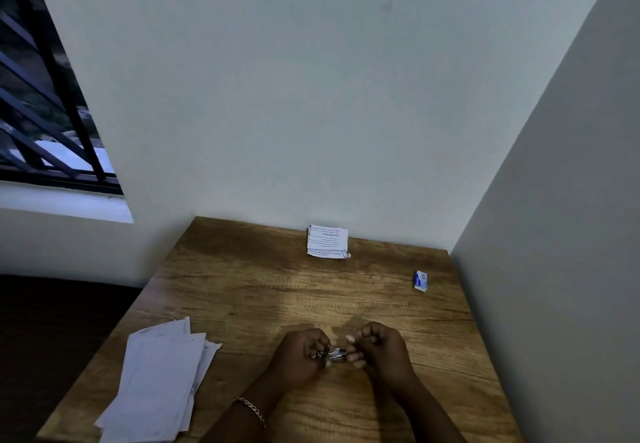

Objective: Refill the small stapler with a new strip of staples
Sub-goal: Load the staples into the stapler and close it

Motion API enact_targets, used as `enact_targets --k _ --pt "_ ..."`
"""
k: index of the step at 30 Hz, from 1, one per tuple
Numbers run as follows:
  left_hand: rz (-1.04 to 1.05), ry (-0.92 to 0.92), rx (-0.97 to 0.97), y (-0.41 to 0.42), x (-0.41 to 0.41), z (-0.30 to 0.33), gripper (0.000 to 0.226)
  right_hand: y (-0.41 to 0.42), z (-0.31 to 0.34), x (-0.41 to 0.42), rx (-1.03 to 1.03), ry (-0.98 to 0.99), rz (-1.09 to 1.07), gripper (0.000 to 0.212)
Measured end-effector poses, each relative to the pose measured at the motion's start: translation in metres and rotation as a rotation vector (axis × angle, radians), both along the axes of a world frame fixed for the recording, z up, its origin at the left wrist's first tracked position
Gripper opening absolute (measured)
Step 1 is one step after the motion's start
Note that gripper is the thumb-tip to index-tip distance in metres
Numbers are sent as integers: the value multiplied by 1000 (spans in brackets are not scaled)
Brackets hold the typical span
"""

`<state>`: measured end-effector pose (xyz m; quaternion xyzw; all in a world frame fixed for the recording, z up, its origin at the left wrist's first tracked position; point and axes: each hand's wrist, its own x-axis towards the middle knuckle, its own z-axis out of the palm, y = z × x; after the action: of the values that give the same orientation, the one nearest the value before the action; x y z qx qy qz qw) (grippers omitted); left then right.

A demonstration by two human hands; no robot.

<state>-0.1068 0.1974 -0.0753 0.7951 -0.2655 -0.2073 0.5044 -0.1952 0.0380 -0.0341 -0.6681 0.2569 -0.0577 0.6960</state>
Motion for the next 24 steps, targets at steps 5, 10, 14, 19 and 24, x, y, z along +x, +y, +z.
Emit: enact_targets --k 5,10,14,19,24 --pt "-3 -10 26 0 1 2 37 -1 -7 0 -148 48 -1 19" --pt "-4 4 53 0 4 -2 35 -2 -8 1 -265 91 100 22" --pt "-9 9 64 0 5 -3 30 0 -9 3 -152 108 69 15" --pt "-13 -3 69 0 7 -4 36 -3 -7 5 -220 108 21 13" --pt "-20 -10 87 -2 7 -4 26 -6 -10 4 -270 134 29 12"
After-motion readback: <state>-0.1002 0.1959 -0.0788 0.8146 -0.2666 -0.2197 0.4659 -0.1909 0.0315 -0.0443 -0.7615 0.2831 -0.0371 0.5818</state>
